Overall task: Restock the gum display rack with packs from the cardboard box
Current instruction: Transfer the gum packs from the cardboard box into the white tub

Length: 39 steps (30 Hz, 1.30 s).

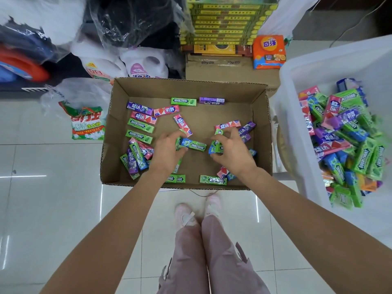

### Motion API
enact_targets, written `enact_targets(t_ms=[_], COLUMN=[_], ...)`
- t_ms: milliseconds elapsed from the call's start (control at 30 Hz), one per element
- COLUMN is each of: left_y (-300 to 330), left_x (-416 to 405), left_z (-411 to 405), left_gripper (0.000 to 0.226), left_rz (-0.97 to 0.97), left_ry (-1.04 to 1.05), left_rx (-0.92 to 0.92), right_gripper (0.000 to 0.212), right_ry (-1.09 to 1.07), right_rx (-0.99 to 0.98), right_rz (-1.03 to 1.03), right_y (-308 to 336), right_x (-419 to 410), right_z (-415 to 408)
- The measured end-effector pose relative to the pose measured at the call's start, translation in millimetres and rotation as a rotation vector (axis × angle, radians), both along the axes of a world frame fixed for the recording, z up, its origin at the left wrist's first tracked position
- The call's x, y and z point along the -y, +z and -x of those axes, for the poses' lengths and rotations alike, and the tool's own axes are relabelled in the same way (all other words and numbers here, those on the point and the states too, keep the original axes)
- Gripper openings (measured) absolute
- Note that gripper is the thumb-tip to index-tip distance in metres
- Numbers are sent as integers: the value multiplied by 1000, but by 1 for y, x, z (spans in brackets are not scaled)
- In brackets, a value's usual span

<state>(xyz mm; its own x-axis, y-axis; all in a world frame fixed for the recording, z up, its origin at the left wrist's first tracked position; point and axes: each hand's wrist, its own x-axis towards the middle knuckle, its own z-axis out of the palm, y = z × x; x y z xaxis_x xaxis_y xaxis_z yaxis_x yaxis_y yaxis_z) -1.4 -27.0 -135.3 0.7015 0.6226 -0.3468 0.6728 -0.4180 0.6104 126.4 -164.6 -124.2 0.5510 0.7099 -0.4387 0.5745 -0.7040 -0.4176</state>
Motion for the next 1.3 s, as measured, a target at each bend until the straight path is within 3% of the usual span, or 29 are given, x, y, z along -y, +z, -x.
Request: enact_targets(t_ms=[367, 600, 933, 1100, 1300], left_y=[83, 151, 188, 164, 157], left_x=[4, 54, 207, 264, 277], left_z=[2, -43, -164, -203, -208], left_gripper=[26, 23, 26, 28, 27], left_rz=[19, 23, -34, -38, -113], left_ry=[163, 96, -103, -66, -14], left_rx=[219, 352, 366, 248, 135], right_gripper=[45, 47, 51, 50, 54], right_ry=[-56, -130, -224, -167, -110], right_rx=[-7, 79, 94, 22, -85], right_rz=[-297, -423, -369, -238, -123], right_y=[78, 140, 165, 156, 140], right_x=[-1, 46, 195, 250, 271], right_z=[17, -12, -108, -149, -171])
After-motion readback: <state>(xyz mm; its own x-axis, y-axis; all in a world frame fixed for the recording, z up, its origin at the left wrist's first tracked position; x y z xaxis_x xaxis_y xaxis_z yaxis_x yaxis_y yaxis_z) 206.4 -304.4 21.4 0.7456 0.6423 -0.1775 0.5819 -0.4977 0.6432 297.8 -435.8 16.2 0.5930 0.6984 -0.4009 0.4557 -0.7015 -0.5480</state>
